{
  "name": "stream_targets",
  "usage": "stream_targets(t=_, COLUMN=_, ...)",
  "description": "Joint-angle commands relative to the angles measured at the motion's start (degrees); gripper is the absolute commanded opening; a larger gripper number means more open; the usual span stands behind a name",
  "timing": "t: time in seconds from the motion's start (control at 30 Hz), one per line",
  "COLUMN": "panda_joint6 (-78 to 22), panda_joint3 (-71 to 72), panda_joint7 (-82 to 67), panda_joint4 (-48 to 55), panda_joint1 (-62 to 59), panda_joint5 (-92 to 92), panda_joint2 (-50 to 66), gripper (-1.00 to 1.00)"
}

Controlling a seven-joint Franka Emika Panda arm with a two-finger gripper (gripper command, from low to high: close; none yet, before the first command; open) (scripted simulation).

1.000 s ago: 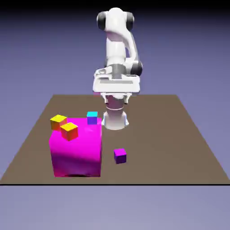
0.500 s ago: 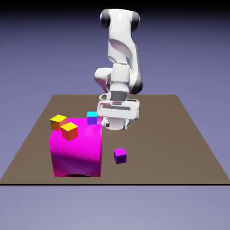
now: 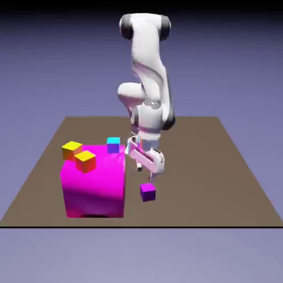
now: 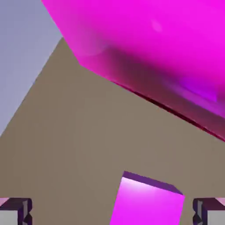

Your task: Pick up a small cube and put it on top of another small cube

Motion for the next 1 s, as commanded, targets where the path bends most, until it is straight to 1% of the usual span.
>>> stream_targets(t=0.0, panda_joint6=-0.30, panda_joint3=0.96, panda_joint7=2.50, panda_joint4=0.01, panda_joint1=-0.92, panda_joint5=-0.41, panda_joint2=0.90, gripper=0.00)
stream_targets(t=0.1, panda_joint6=-1.20, panda_joint3=3.84, panda_joint7=9.97, panda_joint4=0.04, panda_joint1=-3.62, panda_joint5=-1.64, panda_joint2=3.60, gripper=0.00)
stream_targets(t=0.17, panda_joint6=-1.35, panda_joint3=4.32, panda_joint7=11.22, panda_joint4=0.04, panda_joint1=-4.08, panda_joint5=-1.84, panda_joint2=4.05, gripper=0.00)
stream_targets(t=0.63, panda_joint6=6.46, panda_joint3=-19.59, panda_joint7=37.56, panda_joint4=6.32, panda_joint1=12.20, panda_joint5=-36.23, panda_joint2=20.51, gripper=0.00)
stream_targets(t=0.67, panda_joint6=6.46, panda_joint3=-19.59, panda_joint7=37.56, panda_joint4=6.32, panda_joint1=12.20, panda_joint5=-36.23, panda_joint2=20.51, gripper=-1.00)
stream_targets(t=0.7, panda_joint6=6.46, panda_joint3=-19.59, panda_joint7=37.56, panda_joint4=6.32, panda_joint1=12.20, panda_joint5=-36.23, panda_joint2=20.51, gripper=-1.00)
stream_targets(t=0.97, panda_joint6=1.94, panda_joint3=-5.74, panda_joint7=22.31, panda_joint4=2.68, panda_joint1=2.77, panda_joint5=-16.31, panda_joint2=10.97, gripper=-1.00)
